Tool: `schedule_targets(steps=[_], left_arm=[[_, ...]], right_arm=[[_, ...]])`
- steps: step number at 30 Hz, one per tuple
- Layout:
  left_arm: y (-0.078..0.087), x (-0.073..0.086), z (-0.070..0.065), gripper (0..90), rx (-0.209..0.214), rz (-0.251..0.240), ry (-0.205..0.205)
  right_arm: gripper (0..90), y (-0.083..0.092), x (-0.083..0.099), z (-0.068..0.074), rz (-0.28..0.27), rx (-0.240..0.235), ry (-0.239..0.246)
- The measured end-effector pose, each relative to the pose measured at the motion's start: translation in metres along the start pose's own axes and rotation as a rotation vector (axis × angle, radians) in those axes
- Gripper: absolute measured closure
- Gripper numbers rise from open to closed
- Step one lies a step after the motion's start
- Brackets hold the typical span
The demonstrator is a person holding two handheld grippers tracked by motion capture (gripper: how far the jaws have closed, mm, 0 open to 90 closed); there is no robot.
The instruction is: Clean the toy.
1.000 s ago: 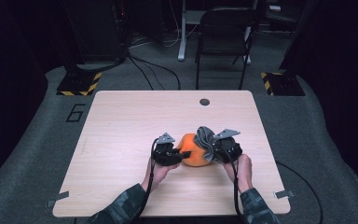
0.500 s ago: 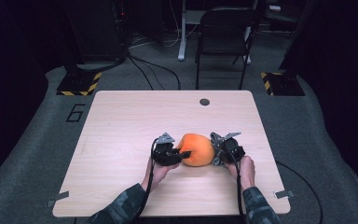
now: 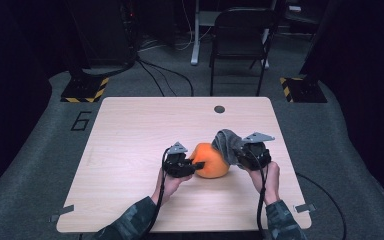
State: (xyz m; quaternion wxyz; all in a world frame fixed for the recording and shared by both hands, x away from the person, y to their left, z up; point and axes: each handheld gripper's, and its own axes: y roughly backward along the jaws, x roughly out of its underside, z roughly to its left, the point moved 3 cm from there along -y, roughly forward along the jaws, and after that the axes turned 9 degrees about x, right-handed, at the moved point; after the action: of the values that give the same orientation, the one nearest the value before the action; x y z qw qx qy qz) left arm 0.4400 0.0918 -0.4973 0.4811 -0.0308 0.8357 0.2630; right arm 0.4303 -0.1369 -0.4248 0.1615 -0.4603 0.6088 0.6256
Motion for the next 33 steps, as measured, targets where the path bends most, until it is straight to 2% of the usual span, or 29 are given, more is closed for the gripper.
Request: schedule_targets(steps=[2, 5, 7, 8, 11, 18, 20, 21, 23, 25, 28, 30, 31, 33], left_arm=[[0.000, 0.000, 0.000, 72.7, -0.002, 0.003, -0.002], [0.000, 0.000, -0.001, 72.5, -0.006, 0.003, -0.011], [-0.001, 0.001, -0.001, 71.9, -0.016, 0.012, -0.024], [-0.001, 0.001, -0.001, 71.4, -0.019, 0.016, -0.030], [-0.002, 0.000, -0.002, 68.9, -0.026, 0.017, -0.047], [0.000, -0.001, 0.000, 47.2, -0.029, 0.012, -0.112], [0.001, -0.001, 0.000, 41.6, -0.052, 0.022, -0.158], [0.002, 0.000, 0.000, 38.4, -0.050, 0.025, -0.191], [0.003, 0.001, -0.001, 33.8, -0.062, 0.038, -0.217], [0.005, 0.000, -0.002, 30.5, -0.078, 0.036, -0.271], [0.005, 0.002, -0.002, 23.2, -0.098, 0.059, -0.345], [0.002, 0.004, -0.003, 20.7, -0.090, 0.063, -0.358], [0.001, 0.004, -0.003, 19.9, -0.094, 0.071, -0.371], [-0.001, 0.005, -0.003, 17.3, -0.102, 0.091, -0.414]], right_arm=[[74.6, 0.004, -0.005, 0.011, -0.033, -0.007, 0.031], [74.6, -0.003, -0.003, 0.026, 0.006, 0.001, 0.079], [74.7, -0.017, 0.005, 0.034, 0.054, 0.018, 0.109], [74.7, -0.022, 0.008, 0.035, 0.056, 0.031, 0.107], [74.8, -0.026, 0.010, 0.031, 0.059, 0.011, 0.087], [74.8, -0.029, 0.012, 0.028, 0.067, 0.005, 0.081], [74.8, -0.030, 0.012, 0.027, 0.061, 0.013, 0.081], [74.8, -0.030, 0.013, 0.027, 0.071, 0.008, 0.073], [74.8, -0.031, 0.013, 0.024, 0.070, 0.013, 0.073], [74.8, -0.032, 0.013, 0.022, 0.073, 0.004, 0.070], [74.8, -0.033, 0.013, 0.020, 0.071, 0.006, 0.062], [74.8, -0.033, 0.013, 0.019, 0.075, 0.000, 0.068], [74.8, -0.034, 0.013, 0.020, 0.072, 0.007, 0.057], [74.8, -0.034, 0.013, 0.019, 0.077, 0.005, 0.061]])
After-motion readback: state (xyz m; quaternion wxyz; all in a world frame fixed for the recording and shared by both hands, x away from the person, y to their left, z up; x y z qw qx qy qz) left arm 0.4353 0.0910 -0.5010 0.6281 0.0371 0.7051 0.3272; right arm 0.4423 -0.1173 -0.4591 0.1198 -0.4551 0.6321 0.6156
